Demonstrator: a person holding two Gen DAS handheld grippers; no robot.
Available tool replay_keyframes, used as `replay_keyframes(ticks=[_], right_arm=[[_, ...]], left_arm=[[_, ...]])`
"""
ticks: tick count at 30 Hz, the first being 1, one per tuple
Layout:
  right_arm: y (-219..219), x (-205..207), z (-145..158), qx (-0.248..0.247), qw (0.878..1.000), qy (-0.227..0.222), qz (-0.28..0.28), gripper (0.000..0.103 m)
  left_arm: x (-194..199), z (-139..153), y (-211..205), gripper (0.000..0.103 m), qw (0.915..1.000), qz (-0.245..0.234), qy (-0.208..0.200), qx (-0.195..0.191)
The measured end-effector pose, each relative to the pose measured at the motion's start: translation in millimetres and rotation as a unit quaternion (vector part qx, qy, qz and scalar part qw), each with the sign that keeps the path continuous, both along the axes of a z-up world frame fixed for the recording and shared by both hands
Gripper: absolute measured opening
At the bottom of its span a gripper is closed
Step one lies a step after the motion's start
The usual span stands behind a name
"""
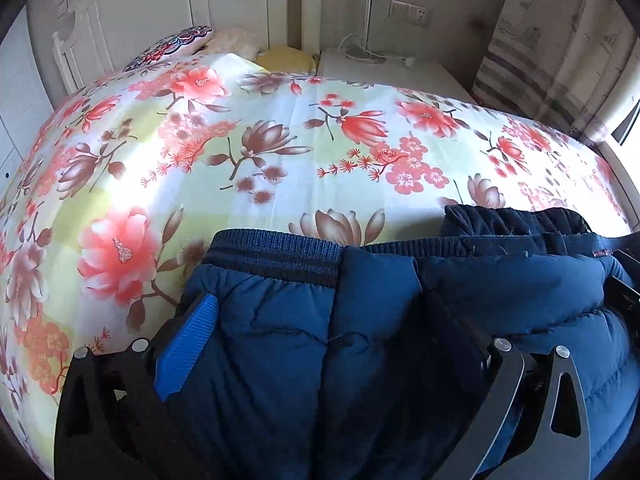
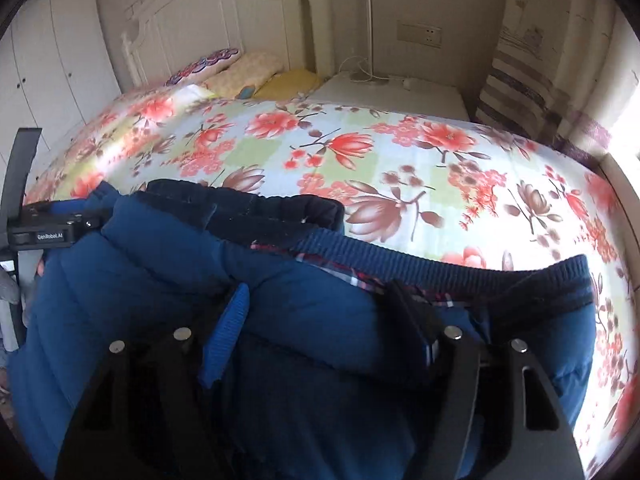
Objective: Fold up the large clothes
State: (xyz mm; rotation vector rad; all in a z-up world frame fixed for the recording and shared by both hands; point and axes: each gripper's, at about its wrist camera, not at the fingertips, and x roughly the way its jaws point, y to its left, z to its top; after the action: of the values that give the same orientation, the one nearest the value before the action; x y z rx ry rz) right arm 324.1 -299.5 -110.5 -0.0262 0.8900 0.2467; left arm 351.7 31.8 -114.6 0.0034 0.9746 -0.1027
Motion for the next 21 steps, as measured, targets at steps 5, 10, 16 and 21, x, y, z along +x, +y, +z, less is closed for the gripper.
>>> replay_keyframes(ticks=[5, 10, 16, 21], right_arm=[[10.3, 5.2, -0.5, -0.022, 1.000, 0.007, -0.001, 0.070], [29.5, -10.0, 46.9, -0.031, 0.999, -0.039, -0.003, 0.076], [126.0, -13.7, 1.3, -0.160, 0.980, -0.001, 0.117, 0.086], [97.9, -5.8, 10.6, -0.104, 0.990, 0.008, 0.096, 0.081]], left_arm=[[-2.0, -1.9, 11.3, 0.099, 0.9996, 0.009, 0.000, -0.027], [-1.4, -3.0, 13.0, 0.099, 0.9993, 0.012, 0.002, -0.036], [-1.4, -2.6, 15.5, 0.099, 0.9989, 0.016, 0.000, -0.043], [-1.0, -3.7, 21.8, 0.099, 0.9980, 0.025, 0.003, -0.057]])
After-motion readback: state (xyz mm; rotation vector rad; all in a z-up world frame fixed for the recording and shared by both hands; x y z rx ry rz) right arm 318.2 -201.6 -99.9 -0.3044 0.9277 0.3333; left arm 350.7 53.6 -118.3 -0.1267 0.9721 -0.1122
